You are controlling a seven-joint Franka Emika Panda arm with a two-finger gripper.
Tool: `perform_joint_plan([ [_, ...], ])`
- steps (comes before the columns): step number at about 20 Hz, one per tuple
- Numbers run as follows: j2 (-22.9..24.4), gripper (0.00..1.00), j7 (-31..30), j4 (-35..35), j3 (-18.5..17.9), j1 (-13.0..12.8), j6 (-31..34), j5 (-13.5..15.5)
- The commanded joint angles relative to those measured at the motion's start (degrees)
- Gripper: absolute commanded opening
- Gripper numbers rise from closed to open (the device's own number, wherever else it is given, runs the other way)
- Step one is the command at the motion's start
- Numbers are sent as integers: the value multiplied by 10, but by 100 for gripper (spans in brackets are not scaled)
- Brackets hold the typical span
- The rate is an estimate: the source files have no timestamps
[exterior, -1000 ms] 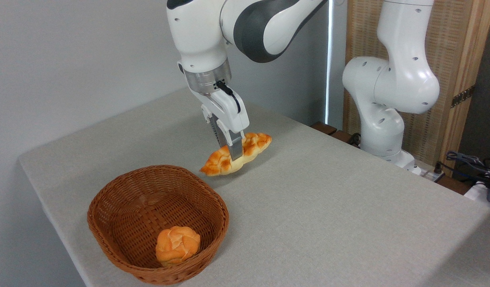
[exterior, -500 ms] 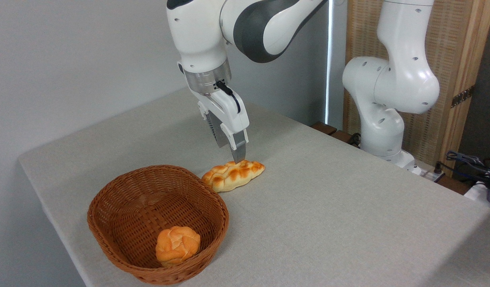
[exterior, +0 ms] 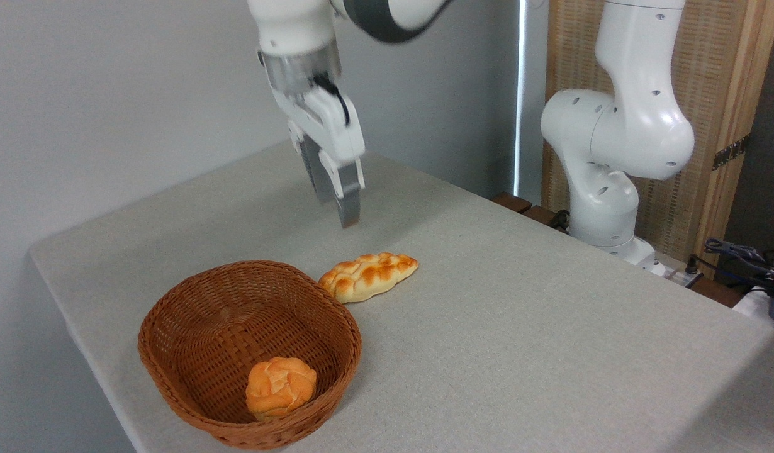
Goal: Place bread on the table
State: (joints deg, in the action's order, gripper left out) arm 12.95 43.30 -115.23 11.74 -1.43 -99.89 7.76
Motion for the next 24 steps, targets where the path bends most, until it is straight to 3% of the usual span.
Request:
perform_joint_plan([
  [1,-41,100,-15,102,-5,0,44,-25],
  [6,-87,100,-23,195,-26,0,50,-26],
  [8,-100,100,-38,224,-45,-3,62,-46],
  [11,-111,100,-59,252,-89,-30,73,-71],
  [15,-111,100,-58,258,-148,-63,87,-79],
  [24,-114,100,-56,258,-146,-67,116,-80],
])
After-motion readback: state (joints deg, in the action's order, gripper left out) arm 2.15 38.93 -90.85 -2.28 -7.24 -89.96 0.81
